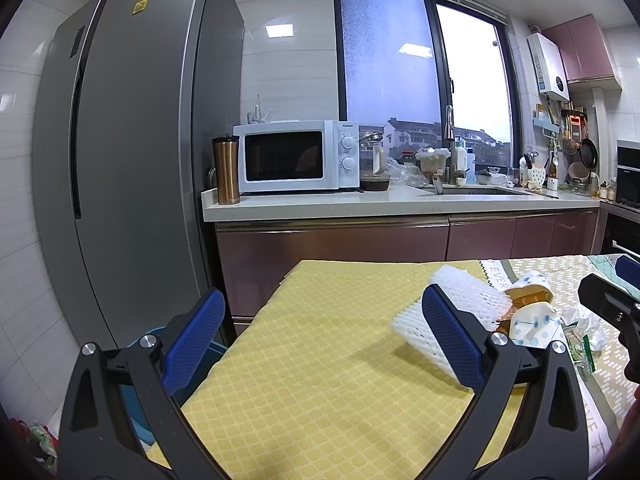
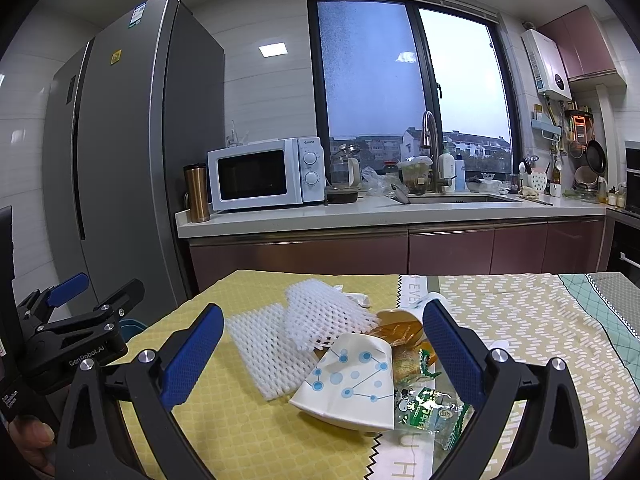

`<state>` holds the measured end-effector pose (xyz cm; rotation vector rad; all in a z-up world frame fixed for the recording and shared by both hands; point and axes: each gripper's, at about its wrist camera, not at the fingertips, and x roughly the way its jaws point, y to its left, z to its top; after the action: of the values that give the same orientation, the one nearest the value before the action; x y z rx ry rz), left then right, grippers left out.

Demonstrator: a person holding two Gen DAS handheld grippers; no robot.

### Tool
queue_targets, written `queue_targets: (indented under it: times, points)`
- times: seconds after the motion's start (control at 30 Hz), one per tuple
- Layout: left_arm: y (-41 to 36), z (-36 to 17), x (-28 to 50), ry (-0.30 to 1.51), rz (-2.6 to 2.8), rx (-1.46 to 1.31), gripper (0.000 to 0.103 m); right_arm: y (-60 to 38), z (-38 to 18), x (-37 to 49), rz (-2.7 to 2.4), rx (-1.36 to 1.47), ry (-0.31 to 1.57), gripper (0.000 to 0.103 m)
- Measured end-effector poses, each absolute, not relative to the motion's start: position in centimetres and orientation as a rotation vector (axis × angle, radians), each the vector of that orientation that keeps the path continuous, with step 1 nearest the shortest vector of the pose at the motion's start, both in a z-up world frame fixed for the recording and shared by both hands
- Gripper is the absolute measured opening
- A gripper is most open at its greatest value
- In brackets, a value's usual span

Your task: Collect trash

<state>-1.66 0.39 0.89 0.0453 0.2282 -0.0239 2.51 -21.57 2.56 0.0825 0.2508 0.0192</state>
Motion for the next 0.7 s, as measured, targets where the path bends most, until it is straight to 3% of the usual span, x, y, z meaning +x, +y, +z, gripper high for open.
queue_targets:
  times: [0.7]
  points:
    - [-0.18, 0.79, -1.54, 0.234, -0.029, 0.047, 0.097, -22.02, 2.01, 2.70, 0.030, 0.097, 0.260, 0.096]
